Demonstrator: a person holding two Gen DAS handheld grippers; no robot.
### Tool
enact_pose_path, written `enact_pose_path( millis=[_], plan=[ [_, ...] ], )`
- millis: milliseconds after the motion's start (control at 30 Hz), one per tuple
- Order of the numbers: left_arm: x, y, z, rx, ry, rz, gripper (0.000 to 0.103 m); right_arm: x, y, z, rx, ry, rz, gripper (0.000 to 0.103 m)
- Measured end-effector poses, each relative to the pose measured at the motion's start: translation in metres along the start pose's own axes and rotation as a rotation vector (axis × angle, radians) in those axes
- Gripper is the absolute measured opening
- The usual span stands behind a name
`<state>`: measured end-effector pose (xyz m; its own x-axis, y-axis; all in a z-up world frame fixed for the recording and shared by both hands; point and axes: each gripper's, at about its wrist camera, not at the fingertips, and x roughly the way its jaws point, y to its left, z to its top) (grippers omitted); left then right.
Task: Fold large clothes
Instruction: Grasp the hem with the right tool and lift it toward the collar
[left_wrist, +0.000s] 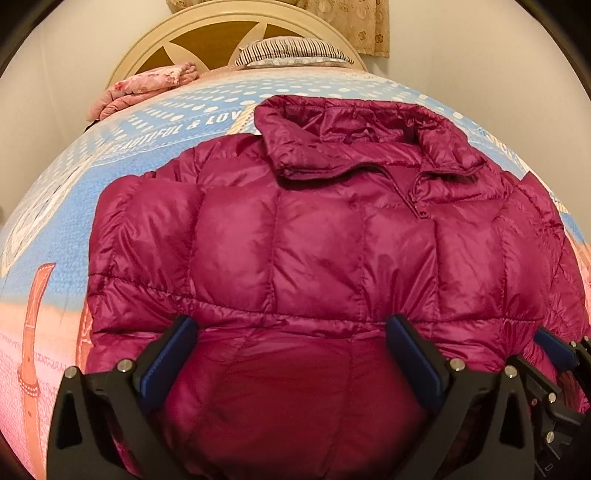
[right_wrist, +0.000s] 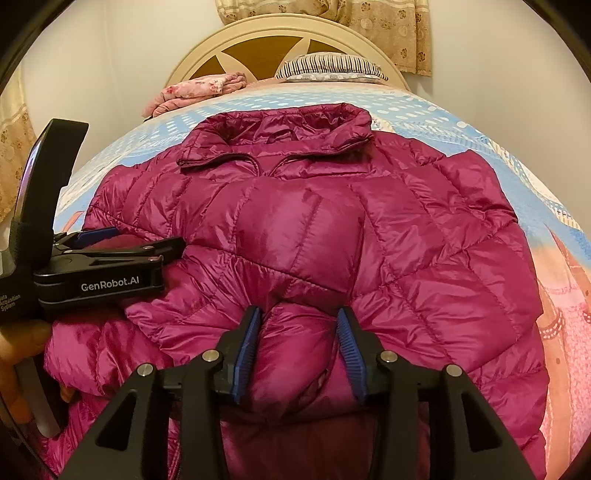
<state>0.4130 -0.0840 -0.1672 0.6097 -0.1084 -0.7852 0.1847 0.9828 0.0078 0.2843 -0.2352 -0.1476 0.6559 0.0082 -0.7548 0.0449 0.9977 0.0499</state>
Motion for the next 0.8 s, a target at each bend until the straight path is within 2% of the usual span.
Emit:
enact_pose_path(
  millis=[433, 567, 700, 767, 800],
  plan=[
    [-0.001, 0.002, 0.0, -0.015, -0.003, -0.018, 0.103, 0.004, 0.0, 0.006, -0.021, 0.04, 0.03, 0.051],
    [-0.001, 0.004, 0.0, -0.025, -0.006, -0.029, 0.103, -0.009, -0.005, 0.017, -0.056, 0.072, 0.046, 0.054],
    [-0.002, 0.004, -0.001, -0.024, -0.006, -0.029, 0.103, -0.038, -0.024, 0.047, -0.028, -0.017, 0.066, 0.057],
    [-0.001, 0.004, -0.001, -0.026, -0.007, -0.031, 0.103, -0.042, -0.032, 0.069, -0.025, -0.06, 0.053, 0.07],
    [-0.001, 0.004, -0.001, -0.026, -0.007, -0.032, 0.103, -0.039, -0.038, 0.084, -0.013, -0.074, 0.04, 0.073]
  ],
)
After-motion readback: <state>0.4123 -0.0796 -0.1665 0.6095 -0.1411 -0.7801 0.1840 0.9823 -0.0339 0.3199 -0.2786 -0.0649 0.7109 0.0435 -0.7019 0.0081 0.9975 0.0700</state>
